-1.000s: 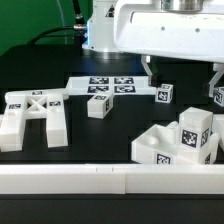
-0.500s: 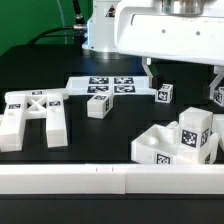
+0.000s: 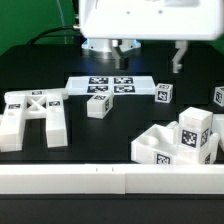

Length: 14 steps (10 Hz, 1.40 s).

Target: Assemble chair

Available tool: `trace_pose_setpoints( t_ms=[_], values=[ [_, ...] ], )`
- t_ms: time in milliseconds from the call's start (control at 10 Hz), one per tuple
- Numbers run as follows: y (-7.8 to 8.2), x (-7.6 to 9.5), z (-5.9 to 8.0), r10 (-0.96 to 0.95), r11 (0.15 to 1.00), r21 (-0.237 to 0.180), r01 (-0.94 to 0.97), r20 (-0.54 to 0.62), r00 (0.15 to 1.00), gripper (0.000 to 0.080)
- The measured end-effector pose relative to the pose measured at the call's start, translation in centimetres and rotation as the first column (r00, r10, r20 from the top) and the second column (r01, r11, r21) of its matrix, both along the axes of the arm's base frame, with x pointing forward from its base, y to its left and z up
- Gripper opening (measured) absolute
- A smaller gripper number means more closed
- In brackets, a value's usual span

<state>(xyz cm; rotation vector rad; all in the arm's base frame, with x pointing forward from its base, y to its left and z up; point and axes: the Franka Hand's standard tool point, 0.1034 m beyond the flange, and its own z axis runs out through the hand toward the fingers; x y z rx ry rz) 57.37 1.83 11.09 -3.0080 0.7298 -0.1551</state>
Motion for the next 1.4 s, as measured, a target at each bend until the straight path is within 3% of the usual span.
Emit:
trace_pose_setpoints(
  t_ms=[300,500,700,1200,1400],
  values=[
    [-0.3,-0.3,-0.1,0.029,1.000,-0.004,-0.029,-0.003,1.000,0.0649],
    [-4.5,-3.4,-1.0,0.074,0.997,-0.014,-0.074,0.004,0.997,0.0649],
    [-6.8,-5.0,-2.4,0.092,0.995,-0.030,-0.092,-0.011,0.996,0.0649],
    [-6.4,-4.8,-2.3,0.110,0.994,-0.030,-0.110,-0.008,0.994,0.0649],
    [-8.4,-6.8,-3.4,0.110,0.993,-0.028,-0.111,-0.012,0.994,0.0649]
  ],
)
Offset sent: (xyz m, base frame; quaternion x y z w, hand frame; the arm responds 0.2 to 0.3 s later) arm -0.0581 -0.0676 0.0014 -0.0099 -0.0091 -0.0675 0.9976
